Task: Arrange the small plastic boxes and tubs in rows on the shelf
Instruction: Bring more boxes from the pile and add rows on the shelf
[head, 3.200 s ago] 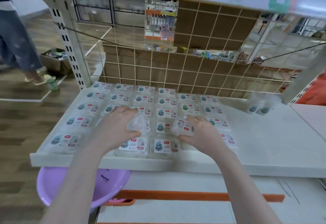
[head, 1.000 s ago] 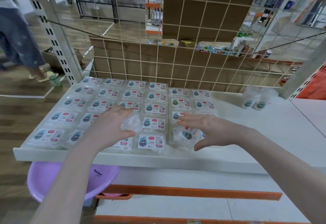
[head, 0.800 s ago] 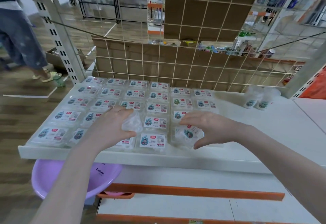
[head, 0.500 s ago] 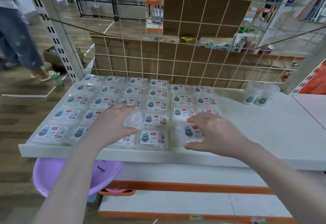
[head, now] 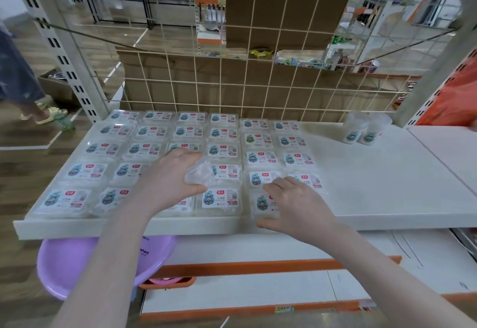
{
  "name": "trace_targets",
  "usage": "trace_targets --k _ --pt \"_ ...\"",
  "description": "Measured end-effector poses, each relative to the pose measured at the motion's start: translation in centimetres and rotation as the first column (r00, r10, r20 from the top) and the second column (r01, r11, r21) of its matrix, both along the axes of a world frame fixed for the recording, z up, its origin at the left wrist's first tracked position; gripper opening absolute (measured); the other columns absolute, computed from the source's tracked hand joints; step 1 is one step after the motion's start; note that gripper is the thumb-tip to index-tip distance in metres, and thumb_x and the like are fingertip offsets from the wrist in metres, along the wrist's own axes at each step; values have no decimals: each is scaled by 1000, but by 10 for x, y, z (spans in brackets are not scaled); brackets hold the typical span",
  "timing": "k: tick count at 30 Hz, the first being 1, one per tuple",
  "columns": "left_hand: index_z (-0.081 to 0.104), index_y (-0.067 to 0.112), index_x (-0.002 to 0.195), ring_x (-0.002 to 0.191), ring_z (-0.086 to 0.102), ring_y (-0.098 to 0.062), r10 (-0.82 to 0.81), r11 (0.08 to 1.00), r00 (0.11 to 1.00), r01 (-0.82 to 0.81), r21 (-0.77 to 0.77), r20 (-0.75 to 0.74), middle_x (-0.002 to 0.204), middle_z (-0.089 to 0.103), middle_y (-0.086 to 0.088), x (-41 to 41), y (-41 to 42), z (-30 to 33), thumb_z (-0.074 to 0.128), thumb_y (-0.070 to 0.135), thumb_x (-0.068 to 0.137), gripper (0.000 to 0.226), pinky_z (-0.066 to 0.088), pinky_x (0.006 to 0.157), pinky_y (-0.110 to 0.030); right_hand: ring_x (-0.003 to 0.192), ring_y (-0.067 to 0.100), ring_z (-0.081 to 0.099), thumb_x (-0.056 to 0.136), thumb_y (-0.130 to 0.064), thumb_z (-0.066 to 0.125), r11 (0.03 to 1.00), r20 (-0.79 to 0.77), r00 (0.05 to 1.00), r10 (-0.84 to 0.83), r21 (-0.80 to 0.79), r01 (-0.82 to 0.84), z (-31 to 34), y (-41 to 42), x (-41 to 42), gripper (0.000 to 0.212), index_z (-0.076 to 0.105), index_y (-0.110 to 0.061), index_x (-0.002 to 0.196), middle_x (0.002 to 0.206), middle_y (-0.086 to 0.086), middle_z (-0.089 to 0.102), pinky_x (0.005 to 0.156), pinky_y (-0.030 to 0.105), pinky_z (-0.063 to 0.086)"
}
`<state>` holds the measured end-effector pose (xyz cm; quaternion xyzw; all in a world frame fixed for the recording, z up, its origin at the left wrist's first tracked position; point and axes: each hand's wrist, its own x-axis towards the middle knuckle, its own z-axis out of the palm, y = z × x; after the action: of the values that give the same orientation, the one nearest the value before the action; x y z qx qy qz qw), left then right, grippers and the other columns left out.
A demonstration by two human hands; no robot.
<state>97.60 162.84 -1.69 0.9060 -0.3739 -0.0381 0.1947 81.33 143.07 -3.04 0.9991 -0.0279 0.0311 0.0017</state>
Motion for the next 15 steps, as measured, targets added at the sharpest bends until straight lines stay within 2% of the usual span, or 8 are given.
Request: trace_targets --k 4,7,12,15 --pt "39 24 142 132 35 -17 -16 1000 1000 16 7 0 146 36 1 1 3 -1 73 42 77 76 29 103 -29 113 17 44 80 -65 51 999 -10 1000 -19 28 20 -2 -2 6 67 50 -15 124 121 -1 53 96 25 33" --pt "38 26 143 132 35 -17 -26 1000 1000 26 3 -9 146 36 2 1 6 -2 72 43 77 76 30 103 -30 111 21 48 78 -58 61 996 39 999 -14 93 10 -3 1 4 64 54 -15 126 118 2 56 95 26 35" --pt "41 25 141 128 38 -17 -44 999 999 43 -27 -28 142 40 1 2 14 -1 74 41 76 75 31 102 -30 87 33 60 66 -39 80 981 114 993 -34 192 12 -7 3 -1 55 66 -4 106 95 12 65 76 40 51" --pt "42 24 140 126 40 -18 -62 998 998 61 -31 -21 139 42 0 3 19 -1 74 40 75 74 32 101 -31 93 32 58 66 -39 80 979 101 994 -37 202 16 -7 2 2 58 65 -5 111 101 12 63 82 40 50"
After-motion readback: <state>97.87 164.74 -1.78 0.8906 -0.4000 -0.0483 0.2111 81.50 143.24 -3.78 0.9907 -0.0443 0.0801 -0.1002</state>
